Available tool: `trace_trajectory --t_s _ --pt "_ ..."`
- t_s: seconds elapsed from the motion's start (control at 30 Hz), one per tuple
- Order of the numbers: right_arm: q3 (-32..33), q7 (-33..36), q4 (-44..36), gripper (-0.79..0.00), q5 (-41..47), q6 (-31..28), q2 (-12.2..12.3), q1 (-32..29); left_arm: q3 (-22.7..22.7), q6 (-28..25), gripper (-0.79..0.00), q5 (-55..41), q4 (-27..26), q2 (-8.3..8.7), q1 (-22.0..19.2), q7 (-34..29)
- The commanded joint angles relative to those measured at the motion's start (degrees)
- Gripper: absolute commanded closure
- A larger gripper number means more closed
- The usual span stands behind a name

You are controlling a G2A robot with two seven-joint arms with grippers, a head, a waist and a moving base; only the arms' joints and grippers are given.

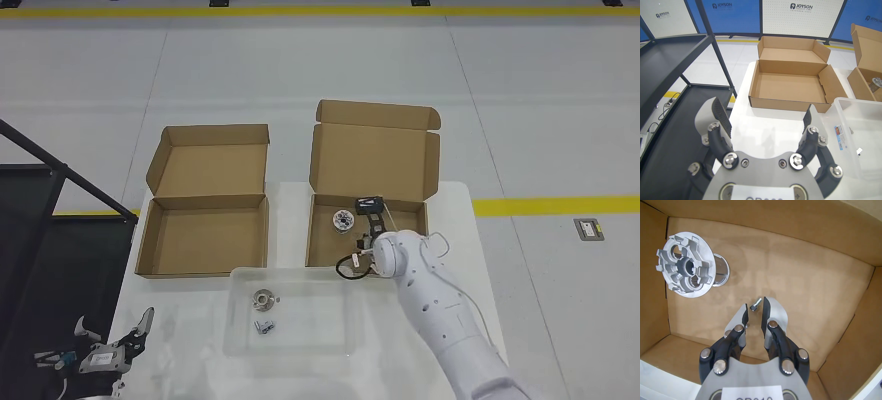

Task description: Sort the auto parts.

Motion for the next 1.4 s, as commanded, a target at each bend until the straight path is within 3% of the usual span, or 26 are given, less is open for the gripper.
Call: trace_trajectory --t_s 0.0,0.3,0.6,0.63,0.67,0.9,0.93,1.0,1.37 --pt "0.2 0.2 -0.6 -0.185 0.1 0.0 0.1 -0.1 0.0 0.0 -0.785 0.0 0.0 0.00 0.0 0.0" --pt "1.3 1.1 -10.8 -0.185 -2.0 0.9 1.2 -5.1 0.0 0.0 -0.785 0.0 0.0 0.00 0.0 0.0" --pt "4.6 5.1 -37.7 -0.194 -5.6 -5.1 3.7 -20.4 0.0 0.0 -0.785 0.0 0.0 0.00 0.0 0.0" --pt "4.8 6.1 -40.9 -0.271 -5.5 -6.9 3.9 -22.1 0.0 0.0 -0.785 0.0 0.0 0.00 0.0 0.0" --pt "5.2 6.7 -43.8 -0.292 -5.6 -8.1 4.2 -23.7 0.0 0.0 -0.785 0.0 0.0 0.00 0.0 0.0" --pt "4.6 7.6 -58.0 -0.382 -3.7 -19.0 5.3 -31.4 0.0 0.0 -0.785 0.0 0.0 0.00 0.0 0.0" --pt "4.5 7.7 -59.4 -0.440 -2.4 -21.7 5.5 -32.2 0.0 0.0 -0.785 0.0 0.0 0.00 0.0 0.0" --pt "4.3 9.5 -61.9 -0.785 -0.1 -26.6 5.8 -33.3 0.0 0.0 -0.785 0.0 0.0 0.00 0.0 0.0" --pt "4.2 10.5 -62.7 -0.785 0.3 -27.9 6.0 -33.6 0.0 0.0 -0.785 0.0 0.0 0.00 0.0 0.0"
